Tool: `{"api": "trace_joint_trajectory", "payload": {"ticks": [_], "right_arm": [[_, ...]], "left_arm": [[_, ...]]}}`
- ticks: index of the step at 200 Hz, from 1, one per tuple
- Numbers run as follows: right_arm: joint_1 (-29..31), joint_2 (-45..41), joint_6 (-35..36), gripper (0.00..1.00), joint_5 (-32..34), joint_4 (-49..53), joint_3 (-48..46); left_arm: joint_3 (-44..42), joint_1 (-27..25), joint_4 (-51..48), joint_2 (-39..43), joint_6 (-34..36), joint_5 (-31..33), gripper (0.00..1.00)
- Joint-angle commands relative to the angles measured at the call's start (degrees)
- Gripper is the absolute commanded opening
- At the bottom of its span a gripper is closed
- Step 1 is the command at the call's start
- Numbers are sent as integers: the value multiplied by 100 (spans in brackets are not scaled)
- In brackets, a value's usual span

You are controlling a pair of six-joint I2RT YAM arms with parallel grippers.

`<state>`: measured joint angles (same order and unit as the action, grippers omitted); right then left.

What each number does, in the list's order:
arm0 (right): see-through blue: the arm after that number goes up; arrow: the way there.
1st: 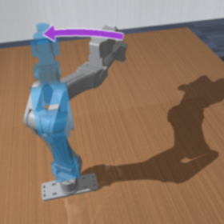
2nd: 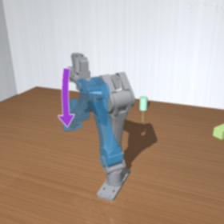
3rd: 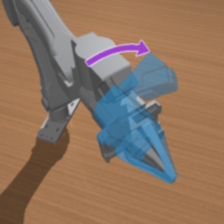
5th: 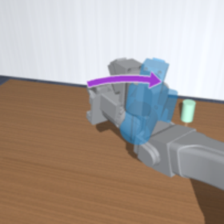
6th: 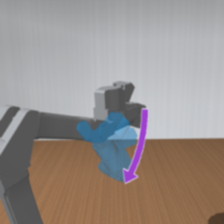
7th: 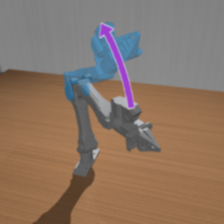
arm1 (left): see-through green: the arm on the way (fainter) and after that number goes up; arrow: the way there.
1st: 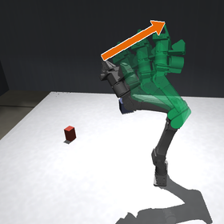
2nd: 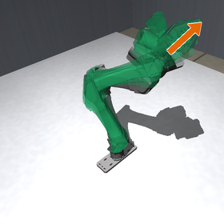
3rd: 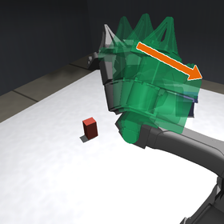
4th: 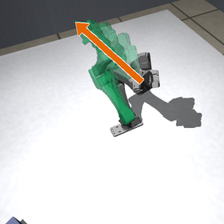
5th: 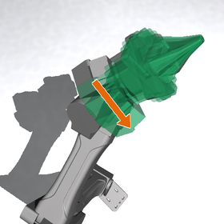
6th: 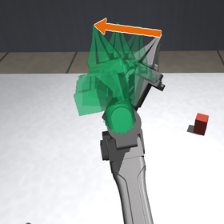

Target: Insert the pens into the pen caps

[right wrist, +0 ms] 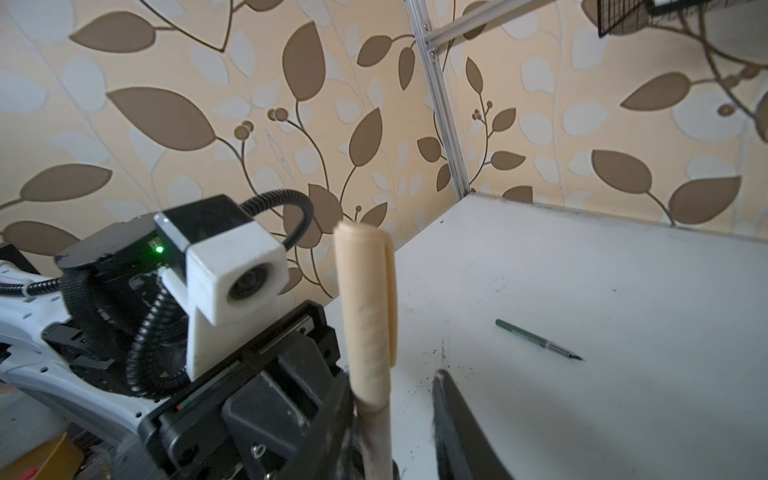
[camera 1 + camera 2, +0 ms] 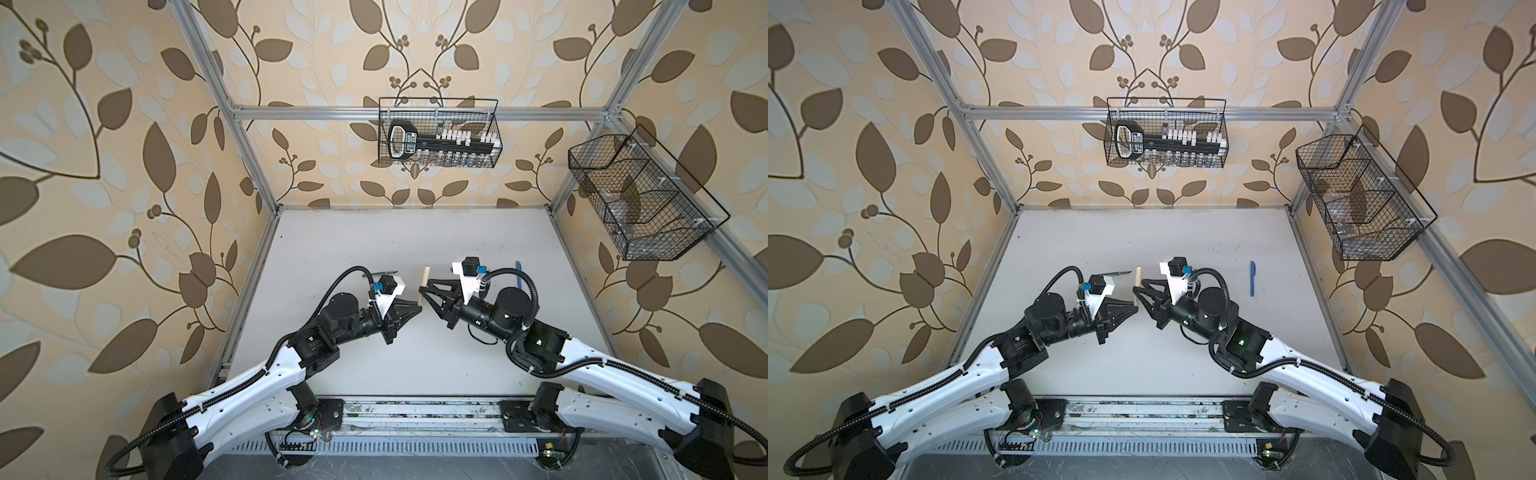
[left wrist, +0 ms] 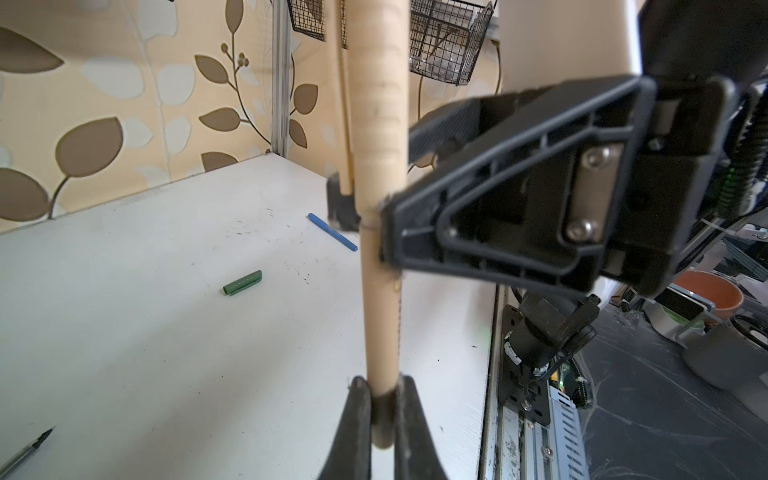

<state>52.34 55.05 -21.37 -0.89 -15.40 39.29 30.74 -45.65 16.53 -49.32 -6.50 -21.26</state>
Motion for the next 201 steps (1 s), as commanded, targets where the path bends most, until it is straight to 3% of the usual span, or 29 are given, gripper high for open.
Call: {"api": "trace_joint_trajectory", "payload": {"ticks": [1,25,87,138,201], "right_arm": [[-171,-93,10,41,-415,433,211],[-567,-204,-253,46,-1115,295,142],[-927,135,-473,47,-1950,58,263],[-901,268,-396,45,-2005,46,387],[-865,327,-324,35,-1955,210,412]], "left_arm": [[217,56,141,-58,63,-263,0],[180,56,59,-100,14,-266,0],[133,56,60,-146,-52,-322,0],[165,56,24,-294,-66,-362,0],[188,56,-22,-247,-61,-293,0]]}}
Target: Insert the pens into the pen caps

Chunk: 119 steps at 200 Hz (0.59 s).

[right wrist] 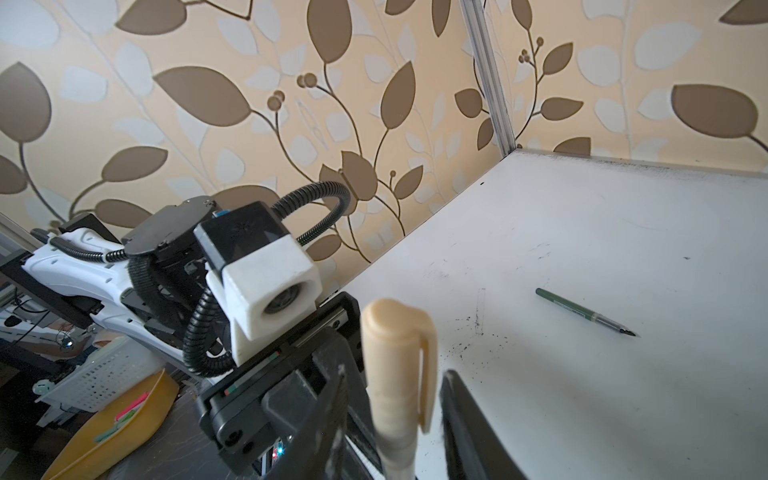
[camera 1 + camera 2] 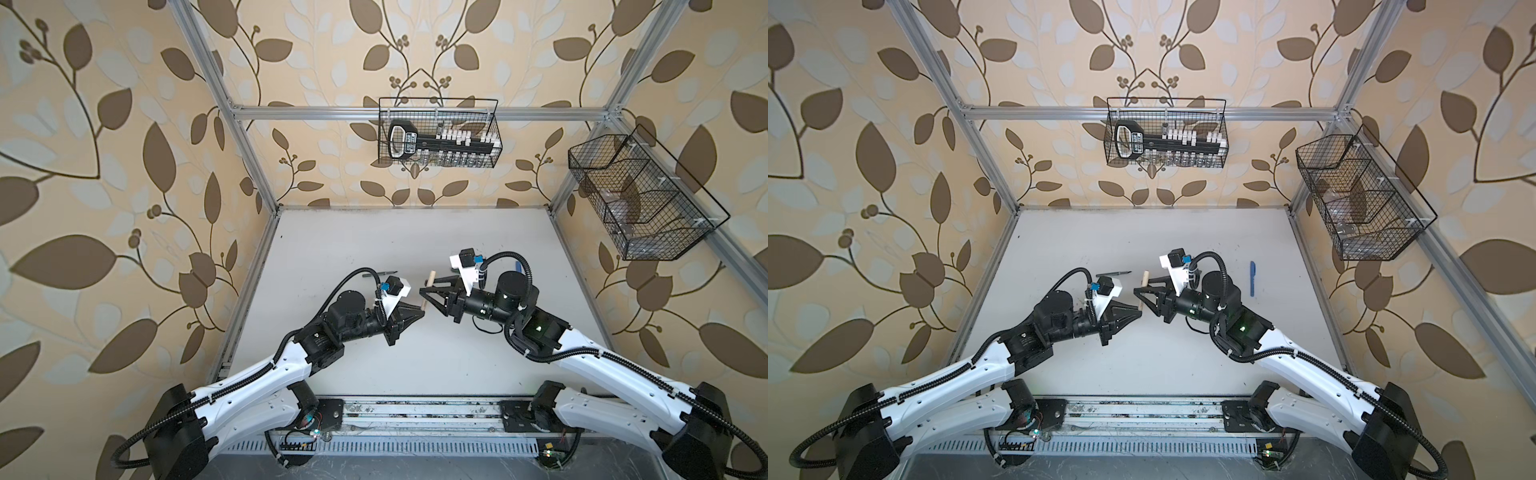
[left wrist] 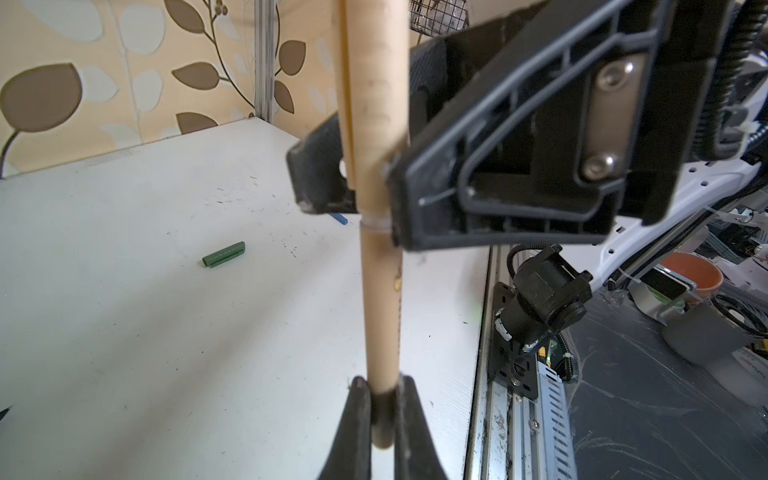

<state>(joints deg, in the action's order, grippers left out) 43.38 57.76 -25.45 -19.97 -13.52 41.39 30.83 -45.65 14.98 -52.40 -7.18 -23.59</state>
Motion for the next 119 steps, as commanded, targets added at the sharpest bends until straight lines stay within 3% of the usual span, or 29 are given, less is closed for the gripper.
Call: {"api": "trace_joint_trajectory", "payload": {"ticks": [1,22,54,96,109,119], "right_arm": [[31,58,80,35,-45,24,203],[39,85,85,29,-42,42,229],[49,113,76,0,34,128,288],[-99,173,-360,0,-10,165,297],[-300,148,-714,0,37,93,210],[-478,116,-1005,0,29,-85,55]], "left_arm": [[178,56,130,58,11,-58,0],[219,56,84,72,40,-56,0],[285,56,-59,113,85,23,0],[437,58,-406,273,7,341,0],[537,65,-662,282,-89,589,38],[626,81,-869,262,-91,618,44]]}}
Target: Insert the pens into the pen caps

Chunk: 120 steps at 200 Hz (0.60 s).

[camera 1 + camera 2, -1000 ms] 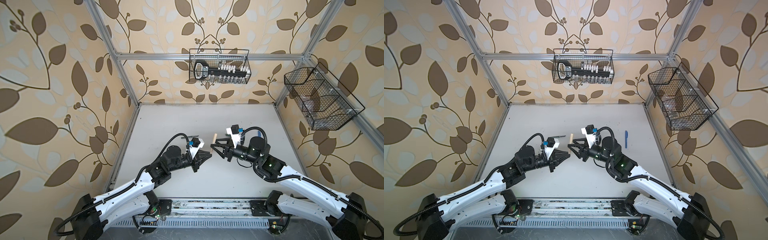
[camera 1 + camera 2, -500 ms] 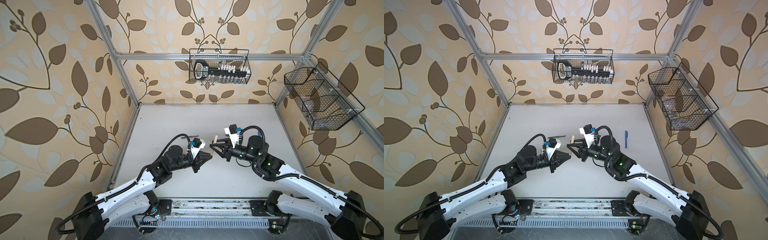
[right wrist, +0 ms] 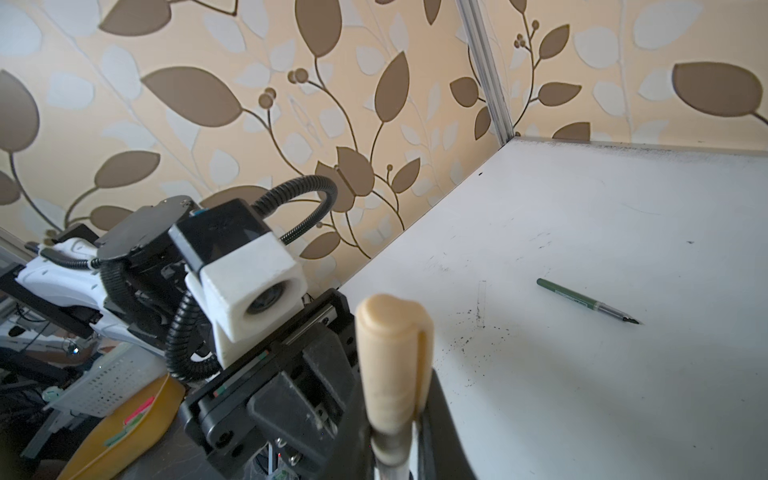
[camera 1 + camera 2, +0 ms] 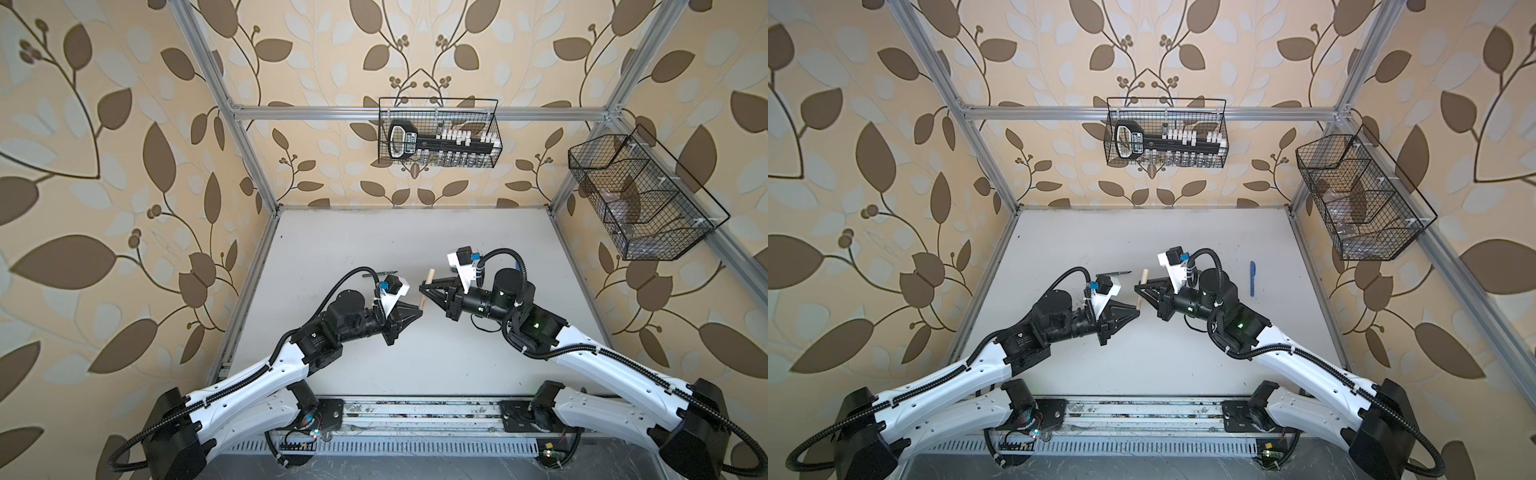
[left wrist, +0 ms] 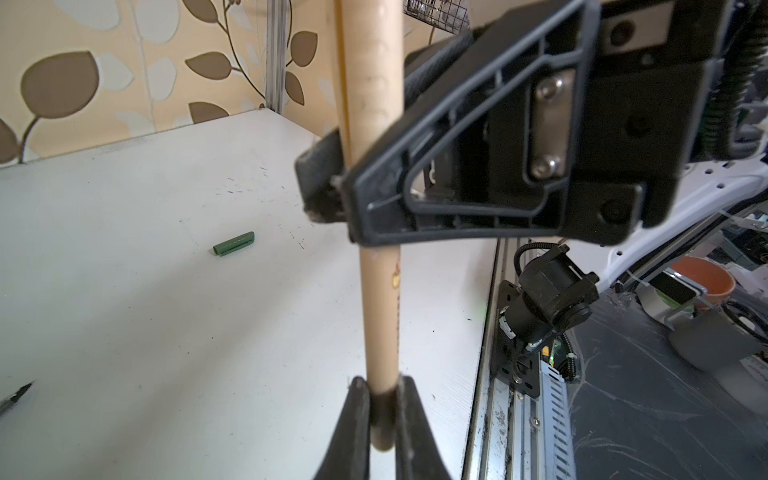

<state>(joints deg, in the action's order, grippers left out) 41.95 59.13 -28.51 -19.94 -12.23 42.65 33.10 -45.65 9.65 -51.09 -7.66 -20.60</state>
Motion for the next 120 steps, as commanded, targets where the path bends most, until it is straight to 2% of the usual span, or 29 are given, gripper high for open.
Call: {"api": "trace_joint_trajectory", "payload": {"ticks": [1,12,31,60,78,120], "right_arm": [[-350,-23,-713,0,13,-238,-81],[-507,-68,-990,0,-68,-464,-284],[-657,-118,-1250,0,-77,-711,-536],[-677,-188,-1648,0,-44,-1183,-906],[-604,-234,-1701,0,7,-1331,-1037],[-579,-399,-1788,0,129,-1550,-1246]], "left_arm": [[407,86,-356,128,-43,315,44],[475,106,-525,90,-92,313,56],[495,168,-552,21,-210,204,65],[570,303,-471,-263,-452,-104,68],[626,387,-304,-525,-628,-322,67],[929,508,-150,-1217,-840,-980,51]]}}
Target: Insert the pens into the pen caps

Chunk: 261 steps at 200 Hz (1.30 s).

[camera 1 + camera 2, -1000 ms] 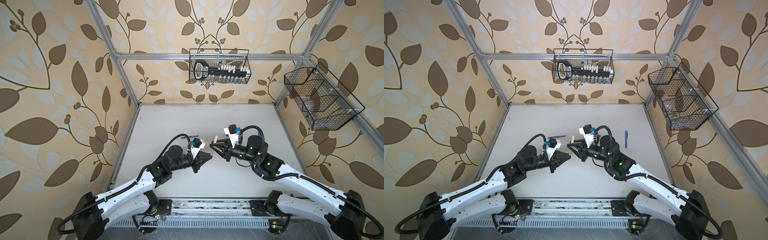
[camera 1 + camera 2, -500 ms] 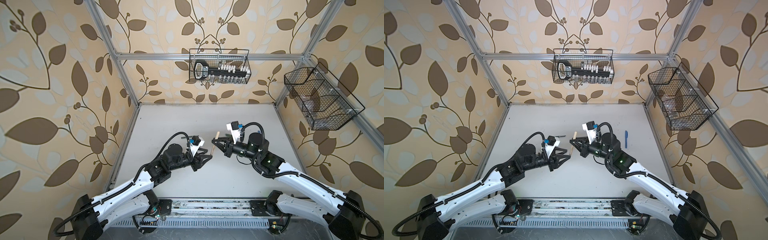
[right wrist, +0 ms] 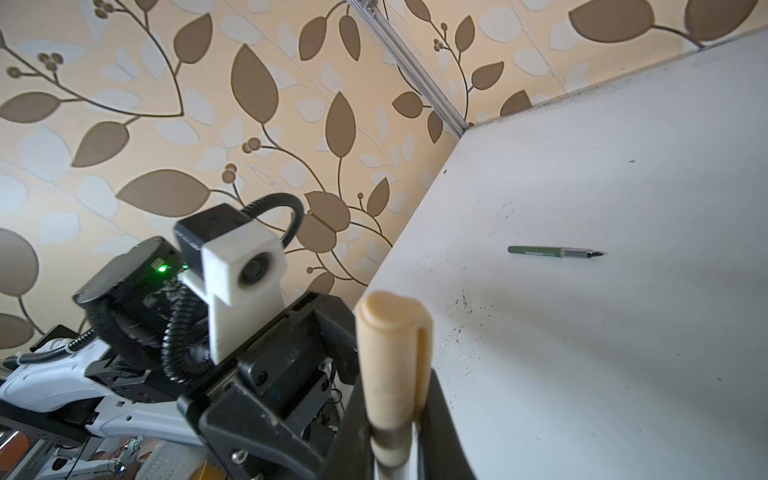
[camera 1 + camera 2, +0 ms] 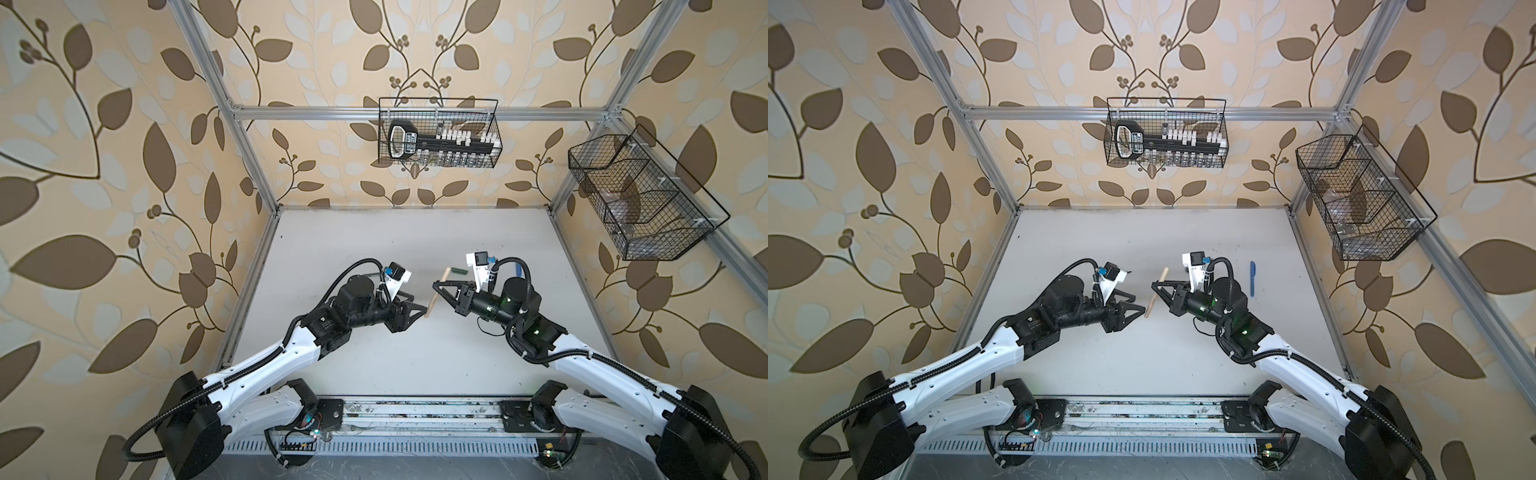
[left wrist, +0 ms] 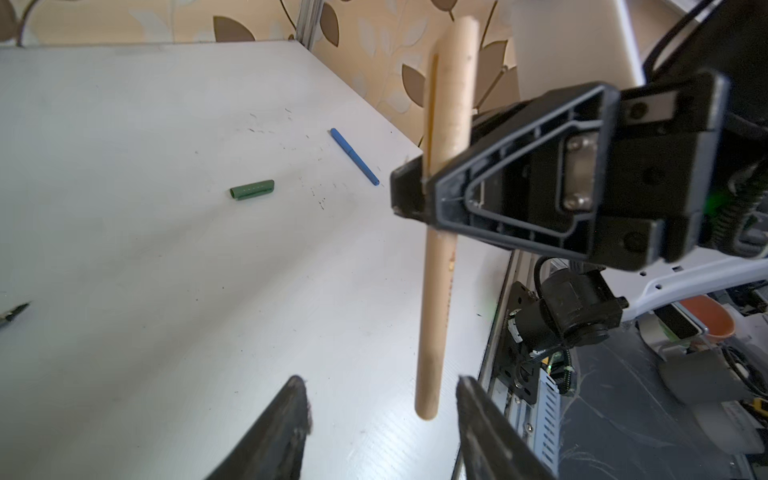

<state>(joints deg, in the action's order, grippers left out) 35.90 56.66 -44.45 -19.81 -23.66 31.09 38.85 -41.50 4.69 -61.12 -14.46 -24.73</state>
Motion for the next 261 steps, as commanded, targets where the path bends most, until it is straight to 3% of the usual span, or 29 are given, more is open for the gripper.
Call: {"api": "trace_joint_trajectory", "payload": {"ticks": [1,49,102,194,261], "right_arm": [[24,-154,-195,0,117,-409,-92],[9,-253,-200,0,214,-455,-178],[-4,-105,-147,0,379,-597,-180],[45,-2,95,0,461,-306,6],[390,392,-73,0,623,-1169,81]], "left_arm": [[361,95,347,-224,-161,-576,50],[481,133,480,-453,-242,-847,43],[450,133,678,-526,-373,-1116,49],[325,290,532,-172,-332,-955,51],[352,291,807,-547,-492,-1358,48]]}}
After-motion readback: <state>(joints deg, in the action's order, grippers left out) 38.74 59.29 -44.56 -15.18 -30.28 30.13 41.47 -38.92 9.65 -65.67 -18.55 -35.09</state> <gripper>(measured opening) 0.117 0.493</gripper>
